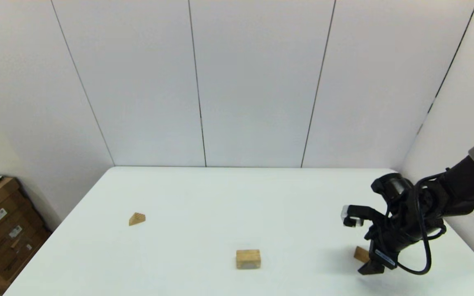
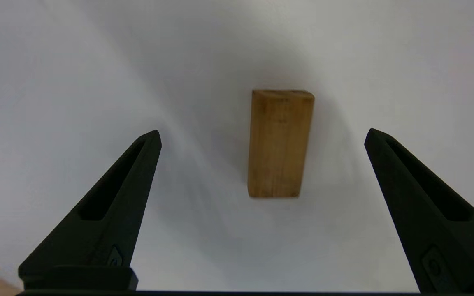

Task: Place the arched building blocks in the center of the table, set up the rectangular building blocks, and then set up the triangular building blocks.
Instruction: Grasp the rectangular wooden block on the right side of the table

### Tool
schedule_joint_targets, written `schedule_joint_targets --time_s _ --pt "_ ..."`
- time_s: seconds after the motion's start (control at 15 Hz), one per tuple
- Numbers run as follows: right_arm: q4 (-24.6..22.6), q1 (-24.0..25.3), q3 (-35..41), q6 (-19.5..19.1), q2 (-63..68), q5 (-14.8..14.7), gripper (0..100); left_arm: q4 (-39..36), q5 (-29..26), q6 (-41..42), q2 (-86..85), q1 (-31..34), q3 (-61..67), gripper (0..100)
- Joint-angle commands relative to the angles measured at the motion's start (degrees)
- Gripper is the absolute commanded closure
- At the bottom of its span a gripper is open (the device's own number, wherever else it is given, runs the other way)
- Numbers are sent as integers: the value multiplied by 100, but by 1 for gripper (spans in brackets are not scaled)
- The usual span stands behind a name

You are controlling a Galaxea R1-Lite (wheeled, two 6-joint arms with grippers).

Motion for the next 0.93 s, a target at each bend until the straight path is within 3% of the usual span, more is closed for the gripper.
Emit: schedule_joint_targets --time_s 0.07,0.73,0.8,0.93 --pt "-28 7 19 -25 179 -196 0 1 1 -4 7 0 1 0" --pt "-160 -116 10 -16 266 -223 0 1 1 -4 7 0 1 0" --pt "-160 -116 10 -7 275 -223 100 1 1 -4 7 0 1 0" --pt "-160 -116 10 -7 284 -214 100 1 1 -4 7 0 1 0"
